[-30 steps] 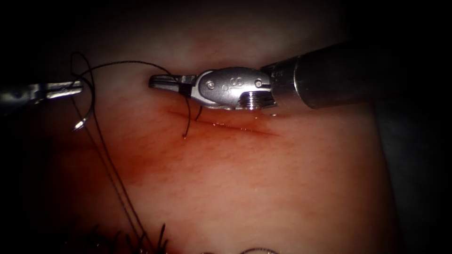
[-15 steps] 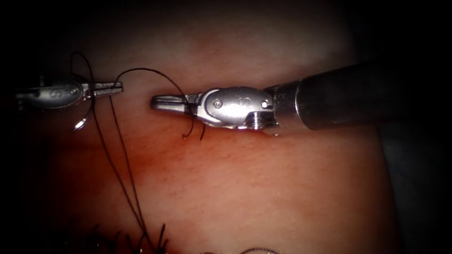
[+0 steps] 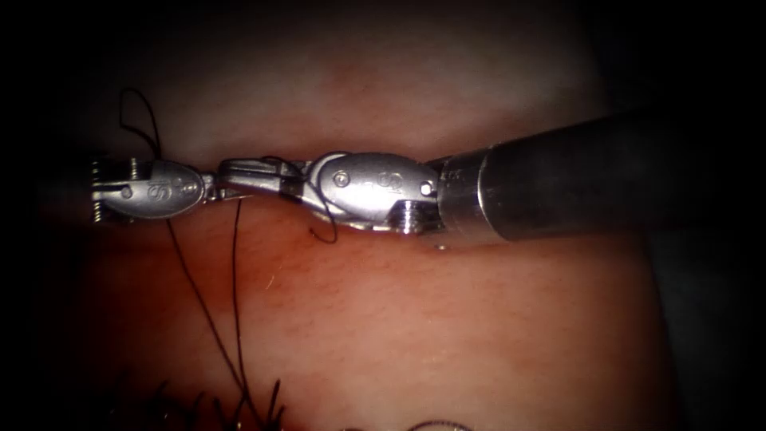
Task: Wound Closure
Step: Wrap the suture around the right gripper twice counter-clockwise.
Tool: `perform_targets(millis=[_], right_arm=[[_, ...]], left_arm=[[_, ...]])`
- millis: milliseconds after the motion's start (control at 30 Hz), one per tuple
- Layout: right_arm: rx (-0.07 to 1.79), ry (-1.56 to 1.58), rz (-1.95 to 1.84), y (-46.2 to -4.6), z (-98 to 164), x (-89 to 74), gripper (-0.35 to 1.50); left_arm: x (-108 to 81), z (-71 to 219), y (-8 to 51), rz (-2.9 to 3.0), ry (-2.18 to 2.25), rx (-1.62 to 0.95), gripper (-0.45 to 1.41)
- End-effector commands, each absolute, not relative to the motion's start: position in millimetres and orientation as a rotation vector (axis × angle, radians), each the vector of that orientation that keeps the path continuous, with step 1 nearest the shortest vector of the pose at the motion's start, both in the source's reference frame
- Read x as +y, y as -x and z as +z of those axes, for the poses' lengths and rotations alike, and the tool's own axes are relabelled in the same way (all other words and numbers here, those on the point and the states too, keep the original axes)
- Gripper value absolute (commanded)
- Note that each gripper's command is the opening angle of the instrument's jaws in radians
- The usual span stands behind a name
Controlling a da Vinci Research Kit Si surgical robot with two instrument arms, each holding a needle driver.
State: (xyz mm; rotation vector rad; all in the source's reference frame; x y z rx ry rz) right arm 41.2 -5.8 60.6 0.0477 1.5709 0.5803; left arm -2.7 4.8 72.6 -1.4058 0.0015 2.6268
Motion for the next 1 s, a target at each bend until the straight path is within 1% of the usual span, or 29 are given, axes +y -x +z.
perform_targets(millis=[33,133,167,300,333,367,433,467,500,567,633,800,833,867,1000], right_arm=[[1.559,-0.028,0.601,-42.2,60.9,-5.9,-0.35],[1.497,0.049,0.655,-42.7,61.1,-6.1,-0.35],[1.487,0.061,0.666,-42.7,61.1,-6.2,-0.23],[1.401,0.152,0.708,-42.3,61.3,-6.0,0.46],[1.38,0.176,0.703,-42.3,61.4,-5.9,0.59],[1.347,0.192,0.7,-42.2,61.5,-5.8,0.79],[1.296,0.212,0.684,-42.2,61.8,-5.5,1.03],[1.263,0.218,0.672,-42.3,62.0,-5.4,1.11],[1.232,0.22,0.664,-42.2,62.4,-5.4,1.13],[1.217,0.203,0.643,-42.2,63.1,-5.4,1.08],[1.203,0.195,0.636,-42.3,63.3,-5.4,1.08],[1.147,0.136,0.565,-42.9,65.0,-6.8,0.96],[1.134,0.077,0.511,-43.0,65.5,-7.3,0.74],[1.126,0.057,0.485,-43.0,65.8,-7.6,0.67],[1.089,-0.027,0.455,-43.0,67.4,-8.8,0.69]], left_arm=[[4.6,73.0,3.3,2.633,1.404,0.003,-0.45],[3.4,72.3,3.9,2.654,1.394,0.016,-0.45],[3.1,72.1,4.0,2.66,1.394,0.023,-0.45],[2.0,70.9,4.4,2.681,1.392,0.024,-0.45],[1.8,70.6,4.5,2.686,1.394,0.03,-0.45],[1.5,70.3,4.5,2.687,1.394,0.032,-0.45],[0.8,69.6,4.8,2.699,1.393,0.034,-0.45],[0.4,69.2,4.9,2.707,1.394,0.037,-0.45],[0.1,68.5,5.0,2.719,1.396,0.043,-0.45],[-0.3,67.7,5.1,2.735,1.397,0.058,-0.45],[-0.4,67.4,5.1,2.74,1.398,0.062,-0.45],[0.4,64.9,4.6,2.8,1.366,0.122,-0.45],[1.1,64.2,4.1,2.81,1.353,0.164,-0.45],[1.5,63.9,3.9,2.814,1.348,0.18,-0.45],[3.3,62.5,2.0,2.829,1.316,0.257,-0.45]])
